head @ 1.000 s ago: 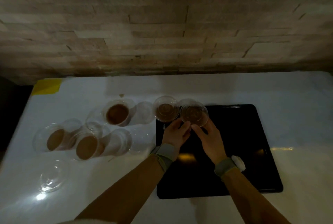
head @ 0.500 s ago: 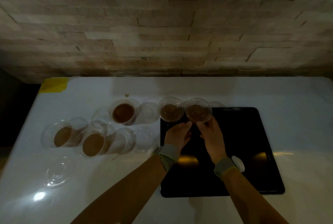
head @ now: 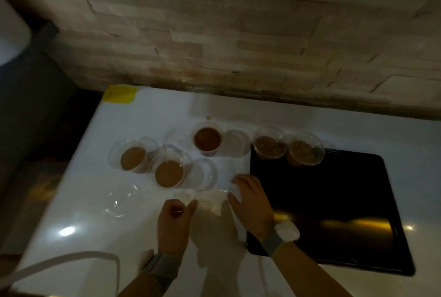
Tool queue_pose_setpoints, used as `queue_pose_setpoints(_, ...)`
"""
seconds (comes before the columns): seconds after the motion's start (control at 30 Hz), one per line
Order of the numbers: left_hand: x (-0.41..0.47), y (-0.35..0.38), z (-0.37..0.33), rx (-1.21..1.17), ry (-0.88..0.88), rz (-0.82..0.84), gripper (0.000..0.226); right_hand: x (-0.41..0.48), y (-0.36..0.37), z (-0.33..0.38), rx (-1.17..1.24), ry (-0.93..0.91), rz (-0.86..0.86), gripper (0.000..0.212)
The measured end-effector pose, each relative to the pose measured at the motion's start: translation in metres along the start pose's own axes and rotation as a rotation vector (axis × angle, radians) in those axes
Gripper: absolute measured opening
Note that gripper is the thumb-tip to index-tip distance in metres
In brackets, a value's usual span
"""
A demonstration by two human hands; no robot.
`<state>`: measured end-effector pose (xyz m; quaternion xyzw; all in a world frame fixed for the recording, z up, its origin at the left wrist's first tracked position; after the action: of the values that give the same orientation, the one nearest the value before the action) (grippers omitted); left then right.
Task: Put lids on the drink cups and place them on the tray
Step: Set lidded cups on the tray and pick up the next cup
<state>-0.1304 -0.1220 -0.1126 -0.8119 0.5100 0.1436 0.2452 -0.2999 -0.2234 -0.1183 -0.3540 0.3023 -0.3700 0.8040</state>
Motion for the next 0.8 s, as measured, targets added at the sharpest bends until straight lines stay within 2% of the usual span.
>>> queue_pose_setpoints(0.07, 0.004, -0.017, 0.006, -0.009, -0.005, -0.061, 0.034, 0.02, 0.008, 0.009, -0.154, 0.03, 0.068, 0.045)
queue_pose_setpoints(0.13, 0.011, -0.037, 0.01, -0.056, 0.014, -0.084, 0.054, 0.041, 0.016, 0.02, -0.189, 0.095, 0.151, 0.059)
queue_pose_setpoints(0.23, 0.025, -0.046, 0.003, -0.012, 0.112, -0.078, 0.078, 0.059, 0.018, 0.017, -0.041, 0.239, 0.237, 0.081)
queue_pose_setpoints(0.33, 0.036, -0.052, -0.005, 0.003, 0.203, 0.002, 0.088, 0.063, 0.016, 0.018, 0.054, 0.31, 0.236, 0.09)
queue_pose_setpoints(0.43, 0.045, -0.062, -0.007, 0.005, 0.256, 0.07, 0.089, 0.057, 0.013, 0.025, -0.002, 0.353, 0.195, 0.083)
queue_pose_setpoints(0.53, 0.053, -0.072, -0.01, 0.009, 0.283, 0.128, 0.077, 0.049, 0.014, 0.033, 0.055, 0.412, 0.168, 0.075)
queue_pose_setpoints(0.63, 0.061, -0.073, -0.015, 0.02, 0.248, 0.172, 0.064, 0.039, 0.013, 0.034, 0.227, 0.41, 0.073, 0.043)
queue_pose_setpoints(0.7, 0.064, -0.075, -0.02, 0.023, 0.262, 0.184, 0.064, 0.029, 0.017, 0.034, 0.43, 0.435, 0.023, 0.016)
queue_pose_setpoints(0.73, 0.065, -0.076, -0.022, 0.033, 0.285, 0.192, 0.066, 0.023, 0.02, 0.035, 0.597, 0.495, 0.001, 0.01)
queue_pose_setpoints(0.8, 0.066, -0.079, -0.027, 0.067, 0.302, 0.212, 0.071, 0.007, 0.031, 0.036, 0.997, 0.594, -0.033, 0.013)
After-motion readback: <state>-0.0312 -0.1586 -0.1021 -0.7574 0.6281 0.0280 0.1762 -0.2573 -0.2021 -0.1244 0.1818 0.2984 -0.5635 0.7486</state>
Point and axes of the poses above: each hand's wrist, its own x-axis towards the middle knuckle, its own y-axis out of the palm, z = x × y, the point moved 2 cm from there along x, towards the middle knuckle, and after that the axes turned 15 degrees about z, right-handed, at the moved point
